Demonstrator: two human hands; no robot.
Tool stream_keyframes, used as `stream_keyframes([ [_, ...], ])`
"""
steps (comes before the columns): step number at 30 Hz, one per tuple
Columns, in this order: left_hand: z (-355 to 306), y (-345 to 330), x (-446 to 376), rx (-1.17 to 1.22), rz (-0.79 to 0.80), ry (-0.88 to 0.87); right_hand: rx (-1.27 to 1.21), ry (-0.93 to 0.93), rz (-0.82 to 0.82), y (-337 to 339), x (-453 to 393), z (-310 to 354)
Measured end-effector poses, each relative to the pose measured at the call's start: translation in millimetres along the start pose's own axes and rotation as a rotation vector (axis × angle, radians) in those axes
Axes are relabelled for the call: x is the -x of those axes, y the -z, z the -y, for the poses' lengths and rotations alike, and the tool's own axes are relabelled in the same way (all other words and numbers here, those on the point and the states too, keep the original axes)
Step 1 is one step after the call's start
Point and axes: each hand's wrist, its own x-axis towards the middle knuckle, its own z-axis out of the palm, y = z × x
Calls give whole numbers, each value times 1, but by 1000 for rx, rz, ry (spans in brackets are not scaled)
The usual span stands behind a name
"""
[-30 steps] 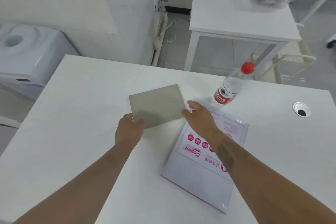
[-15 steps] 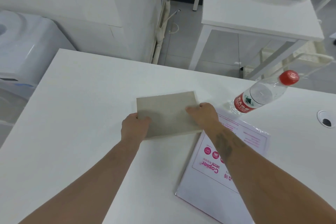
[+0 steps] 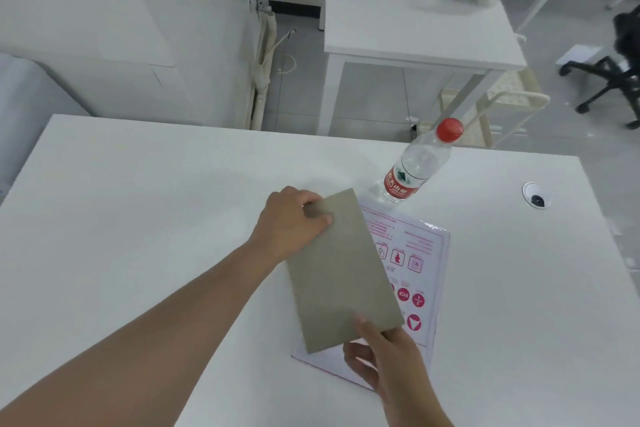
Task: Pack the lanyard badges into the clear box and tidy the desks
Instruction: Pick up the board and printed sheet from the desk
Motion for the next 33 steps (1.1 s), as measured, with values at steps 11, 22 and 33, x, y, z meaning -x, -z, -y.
stream_keyframes([
  [11,-33,-98,-2,-546,351,-391,-429,-228,-130,0,2,-69],
  [22,-1,-88,30,-280,2,-124,464,119,-246,76,-19,-23],
  [33,2,-96,51,15,25,340,744,307,-454,62,-73,15],
])
